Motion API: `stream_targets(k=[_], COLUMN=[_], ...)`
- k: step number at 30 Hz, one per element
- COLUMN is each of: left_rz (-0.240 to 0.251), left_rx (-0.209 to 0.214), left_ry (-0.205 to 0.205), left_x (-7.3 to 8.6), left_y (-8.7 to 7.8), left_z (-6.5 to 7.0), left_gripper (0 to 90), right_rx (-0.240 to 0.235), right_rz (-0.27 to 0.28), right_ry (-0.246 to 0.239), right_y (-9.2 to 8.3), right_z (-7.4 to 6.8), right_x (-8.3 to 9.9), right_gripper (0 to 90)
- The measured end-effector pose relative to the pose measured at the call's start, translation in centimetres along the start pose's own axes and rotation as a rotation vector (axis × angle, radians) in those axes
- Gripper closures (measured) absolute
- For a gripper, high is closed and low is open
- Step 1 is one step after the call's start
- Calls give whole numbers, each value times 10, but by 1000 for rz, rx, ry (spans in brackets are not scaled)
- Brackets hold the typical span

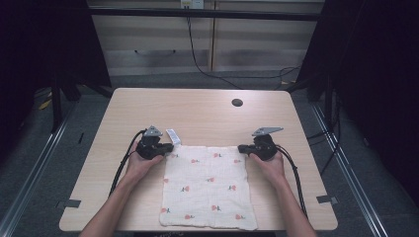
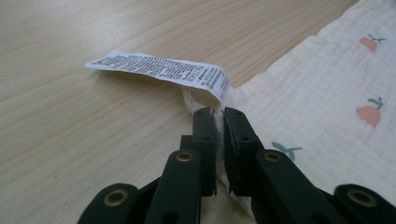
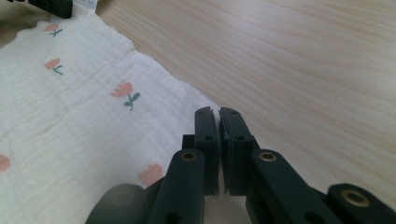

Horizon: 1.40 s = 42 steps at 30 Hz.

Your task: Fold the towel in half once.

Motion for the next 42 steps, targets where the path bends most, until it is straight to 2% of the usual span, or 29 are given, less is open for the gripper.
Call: stream_targets(k=[1, 2, 4, 8, 13, 15, 17, 19, 24, 27, 36, 42], left_rz=[5, 5, 20, 70, 88, 103, 110, 125, 164, 171, 234, 251], left_rx=[14, 20, 35, 57, 59, 67, 58, 80, 89, 77, 95, 74], left_ry=[-22, -23, -50, -69, -70, -70, -47, -64, -85, -57, -66, -71], left_x=[0, 0, -2, -11, -15, -18, -22, -25, -30, -33, -49, -61], left_y=[0, 0, -2, -12, -18, -20, -22, -26, -37, -44, -62, -69], left_z=[-1, -2, -3, -7, -8, -7, -8, -8, -12, -10, -3, -10], left_gripper=[845, 846, 847, 847, 847, 847, 847, 847, 846, 846, 847, 847], right_rx=[0, 0, -2, -16, -14, -14, -11, -17, -20, -27, -16, -18], right_rz=[-1, 0, 5, 18, 47, 58, 71, 94, 128, 148, 159, 182], right_ry=[0, 2, 9, 3, 5, -9, -21, -20, -18, -20, -52, -35], right_y=[0, 0, 0, -1, -9, -14, -19, -23, -31, -35, -45, -49], right_z=[0, 0, 0, -2, -3, -7, -10, -11, -12, -14, -18, -15], right_x=[0, 0, 0, -2, -9, -13, -18, -23, -30, -35, -55, -66], right_gripper=[866, 866, 865, 866, 866, 866, 866, 866, 866, 866, 867, 867])
Point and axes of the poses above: each handheld gripper's, and its own axes: y roughly forward along the jaws, x roughly out of its underside, z roughly to its right, the point moved 8 cm from there along y, roughly forward along the jaws, and after that the axes turned 7 degrees about -x, right-handed, at the moved point
